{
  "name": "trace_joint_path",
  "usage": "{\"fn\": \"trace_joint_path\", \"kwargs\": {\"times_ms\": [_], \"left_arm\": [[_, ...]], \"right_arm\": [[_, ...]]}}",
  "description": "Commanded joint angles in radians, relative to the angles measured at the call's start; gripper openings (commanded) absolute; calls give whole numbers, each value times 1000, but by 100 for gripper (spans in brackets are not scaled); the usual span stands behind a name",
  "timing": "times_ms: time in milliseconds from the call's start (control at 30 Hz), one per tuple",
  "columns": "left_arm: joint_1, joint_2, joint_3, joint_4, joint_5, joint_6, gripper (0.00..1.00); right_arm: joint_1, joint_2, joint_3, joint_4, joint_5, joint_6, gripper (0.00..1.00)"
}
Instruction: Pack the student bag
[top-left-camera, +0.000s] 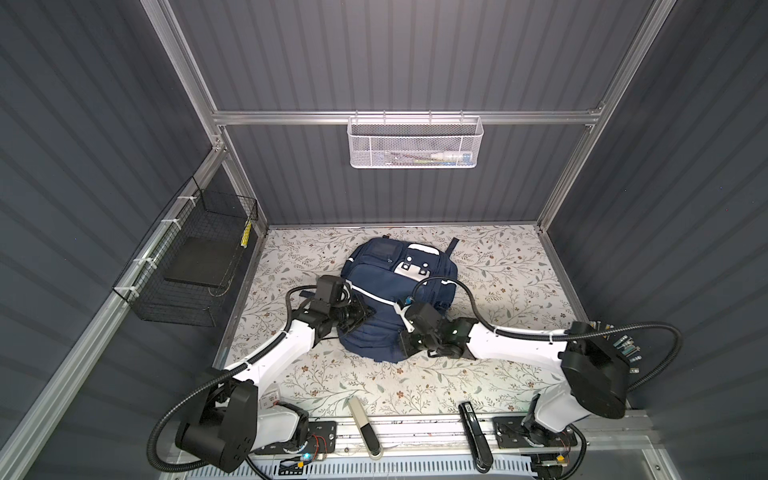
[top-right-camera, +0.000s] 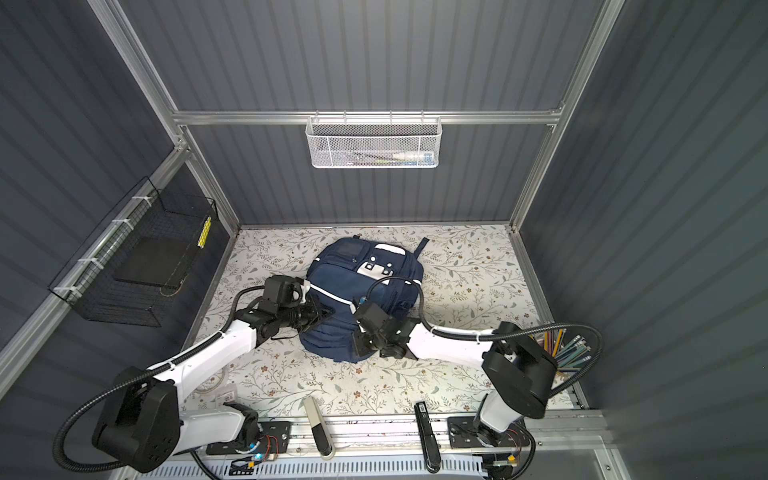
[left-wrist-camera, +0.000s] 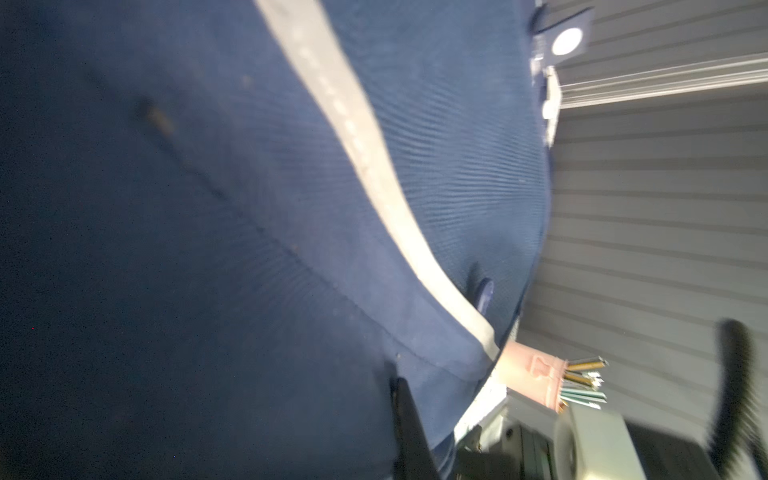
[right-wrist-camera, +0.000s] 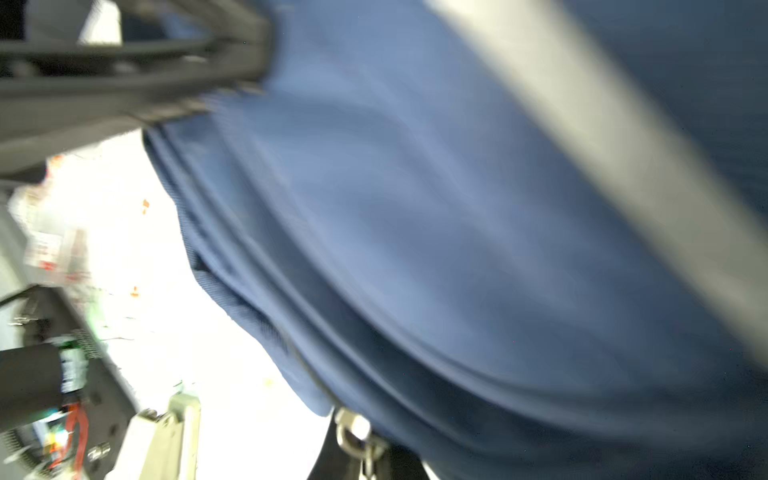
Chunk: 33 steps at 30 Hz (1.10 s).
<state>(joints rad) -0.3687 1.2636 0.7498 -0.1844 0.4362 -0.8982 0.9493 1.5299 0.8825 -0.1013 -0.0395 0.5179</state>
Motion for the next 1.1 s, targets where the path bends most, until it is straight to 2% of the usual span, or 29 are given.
{"fn": "trace_joint_path", "kwargs": {"times_ms": [0,100,167,233,300,333,367,433,467,533,600,667,767,800,867,933,1067], "left_arm": [[89,-25,66,-189,-80,168,0],[93,-8,80,-225,-73,212,0],[96,3,75,-220,-68,216,0],[96,9,70,-189,-50,205,0],[96,9,72,-158,-33,186,0],[96,2,81,-155,-37,180,6],[95,-5,90,-159,-42,175,19],[96,-35,112,-180,-56,162,59],[96,-55,118,-193,-55,155,65],[96,-122,139,-265,-82,150,72],[96,-193,165,-376,-135,160,76],[96,-260,153,-433,-123,116,83],[78,-338,-19,-267,76,-106,86],[49,-369,-95,-171,94,-204,85],[-21,-429,-179,-85,18,-304,84],[-68,-443,-196,-82,-68,-320,86],[-79,-375,-222,26,-79,-339,88]], "right_arm": [[-146,-77,-74,-91,44,-61,0],[-288,-82,-70,-103,-44,-145,0],[-344,-57,-35,-117,-56,-198,0],[-353,-28,25,-158,-81,-236,0],[-317,-17,53,-154,-106,-234,0],[-284,-10,65,-151,-104,-231,0],[-252,-1,80,-161,-92,-227,0],[-181,15,112,-176,-62,-201,0],[-156,18,117,-172,-57,-181,0],[-110,16,114,-147,-35,-98,0],[-77,14,93,-79,-58,-17,0],[-37,29,90,-20,-65,27,0],[18,89,150,-26,-29,21,0],[31,107,169,-31,-23,17,0],[53,123,190,-17,-25,16,0],[82,130,206,-6,-16,9,0],[112,142,218,2,-6,3,0]]}}
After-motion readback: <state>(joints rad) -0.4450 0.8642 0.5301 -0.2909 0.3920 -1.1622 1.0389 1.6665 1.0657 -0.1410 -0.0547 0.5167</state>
